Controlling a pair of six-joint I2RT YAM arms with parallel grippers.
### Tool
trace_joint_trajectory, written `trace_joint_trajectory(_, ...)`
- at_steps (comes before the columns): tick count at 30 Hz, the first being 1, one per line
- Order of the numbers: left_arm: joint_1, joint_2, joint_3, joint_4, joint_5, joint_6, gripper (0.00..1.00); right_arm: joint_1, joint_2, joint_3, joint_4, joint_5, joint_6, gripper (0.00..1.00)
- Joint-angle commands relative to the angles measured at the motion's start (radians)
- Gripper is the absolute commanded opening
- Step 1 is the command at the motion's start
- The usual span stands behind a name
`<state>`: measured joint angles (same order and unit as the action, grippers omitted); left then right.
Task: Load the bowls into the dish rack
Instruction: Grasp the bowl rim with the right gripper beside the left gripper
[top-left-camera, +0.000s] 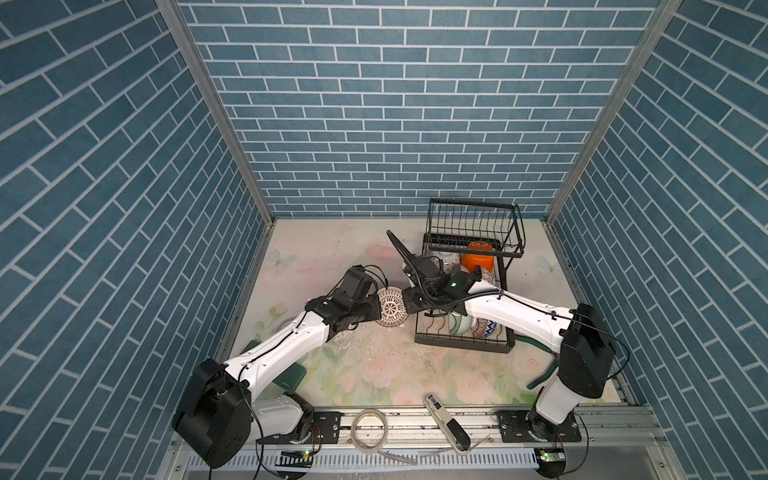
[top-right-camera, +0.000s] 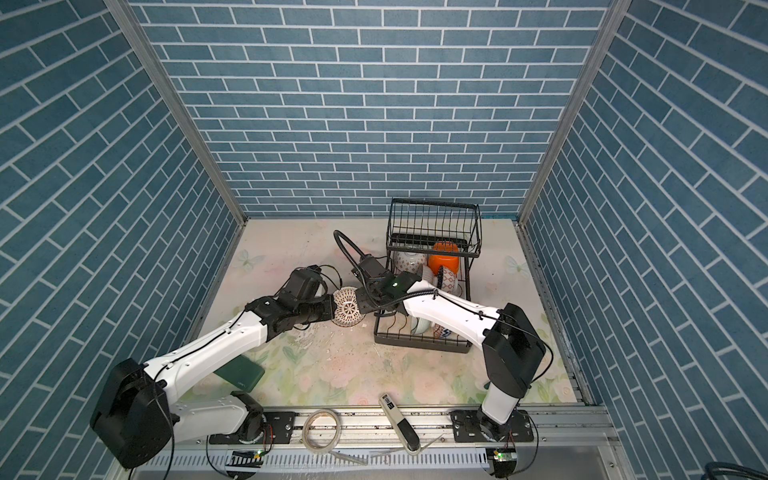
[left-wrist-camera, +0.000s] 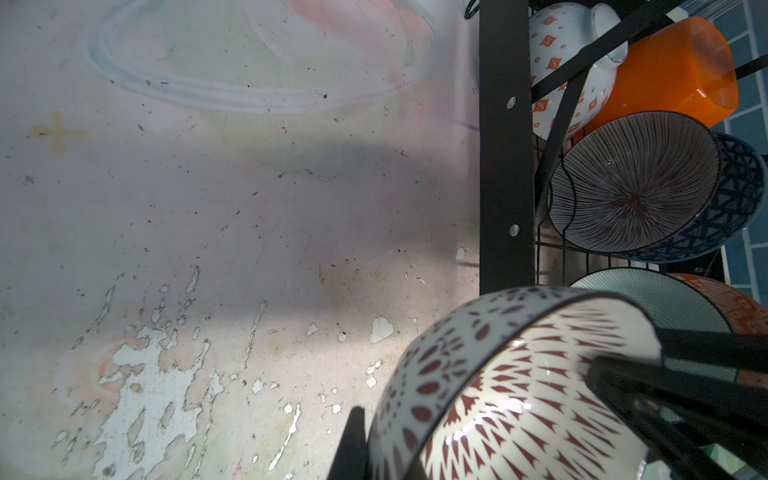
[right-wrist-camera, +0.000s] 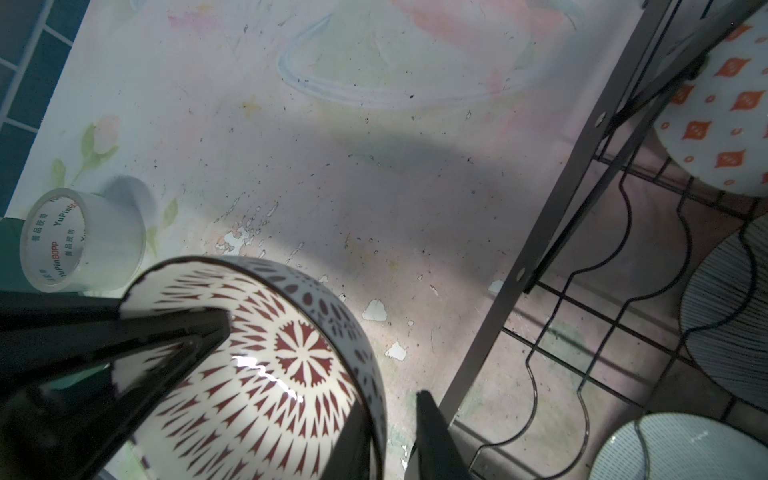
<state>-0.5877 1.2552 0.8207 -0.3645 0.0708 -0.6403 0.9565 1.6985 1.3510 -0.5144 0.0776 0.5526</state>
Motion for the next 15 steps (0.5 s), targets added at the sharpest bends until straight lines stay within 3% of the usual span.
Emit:
trace_joint_trajectory(1,-0.007,-0.009,0.046,0.029,0.0,-0.004,0.0,0.004,0.023,0.047,-0.018,0.024,0.013,0.15)
trace_joint_trajectory(6,-0.008,-0.008,0.046,0.032,-0.002,-0.004,0.0,0.006,0.03,0.054,-0.024,0.036,0.012,0.03)
trace_joint_trajectory(10,-0.008,-0.002,0.046,0.032,0.001,-0.004,0.0,0.013,0.03,0.064,-0.045,0.071,0.01,0.0)
trace_joint_trajectory(15,-0.008,-0.001,0.046,0.035,0.002,-0.004,0.15,0.023,0.02,0.074,-0.074,0.125,-0.003,0.0)
